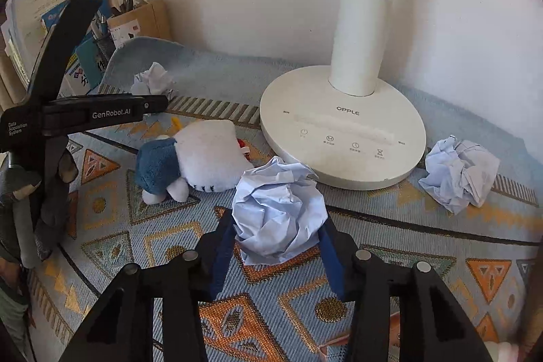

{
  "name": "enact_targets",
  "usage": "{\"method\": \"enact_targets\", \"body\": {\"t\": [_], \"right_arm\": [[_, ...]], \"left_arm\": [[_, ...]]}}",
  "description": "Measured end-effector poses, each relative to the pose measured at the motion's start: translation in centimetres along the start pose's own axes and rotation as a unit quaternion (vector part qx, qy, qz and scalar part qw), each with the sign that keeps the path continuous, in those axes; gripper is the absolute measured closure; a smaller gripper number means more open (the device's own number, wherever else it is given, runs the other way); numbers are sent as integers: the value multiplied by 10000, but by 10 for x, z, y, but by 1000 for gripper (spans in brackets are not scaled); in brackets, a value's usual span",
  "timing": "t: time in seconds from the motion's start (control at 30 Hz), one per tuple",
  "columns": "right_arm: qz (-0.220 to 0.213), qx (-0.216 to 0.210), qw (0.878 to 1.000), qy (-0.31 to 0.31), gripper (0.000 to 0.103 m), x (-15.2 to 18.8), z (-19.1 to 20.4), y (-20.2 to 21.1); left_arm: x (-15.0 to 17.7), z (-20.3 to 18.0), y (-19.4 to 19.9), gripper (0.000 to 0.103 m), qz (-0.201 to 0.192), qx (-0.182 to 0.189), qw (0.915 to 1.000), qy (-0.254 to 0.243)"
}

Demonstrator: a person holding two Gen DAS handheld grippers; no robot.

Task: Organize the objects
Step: 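Grasp a crumpled paper ball with the right tool while the left grasps another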

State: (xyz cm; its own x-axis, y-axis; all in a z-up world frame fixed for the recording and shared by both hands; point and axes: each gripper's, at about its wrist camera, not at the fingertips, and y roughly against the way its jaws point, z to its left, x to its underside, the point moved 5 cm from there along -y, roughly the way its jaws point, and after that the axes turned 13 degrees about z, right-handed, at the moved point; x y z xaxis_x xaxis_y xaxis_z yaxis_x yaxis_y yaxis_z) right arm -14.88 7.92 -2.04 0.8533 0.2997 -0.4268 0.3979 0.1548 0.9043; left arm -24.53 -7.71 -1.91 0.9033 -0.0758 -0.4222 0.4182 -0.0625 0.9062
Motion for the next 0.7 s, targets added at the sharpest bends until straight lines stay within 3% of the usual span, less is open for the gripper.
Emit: {"method": "enact_targets", "body": {"t": [0.17, 0.37, 0.57, 0.7], "right_arm": [[-297, -196, 9993, -82, 58, 23, -9, 46], [-580, -143, 9981, -181, 57, 88, -32, 108], [-478, 178, 9975, -485, 57, 174, -75, 119], [-354, 376, 9964, -669, 57, 214, -103, 122]], "left_arm": [[22, -8, 38, 63, -286, 275, 9992, -6], [88, -52, 113, 63, -627, 464, 9964, -343], [166, -106, 142, 63, -552, 978, 9931, -338], [202, -143, 134, 63, -318, 1180, 9917, -407]]}}
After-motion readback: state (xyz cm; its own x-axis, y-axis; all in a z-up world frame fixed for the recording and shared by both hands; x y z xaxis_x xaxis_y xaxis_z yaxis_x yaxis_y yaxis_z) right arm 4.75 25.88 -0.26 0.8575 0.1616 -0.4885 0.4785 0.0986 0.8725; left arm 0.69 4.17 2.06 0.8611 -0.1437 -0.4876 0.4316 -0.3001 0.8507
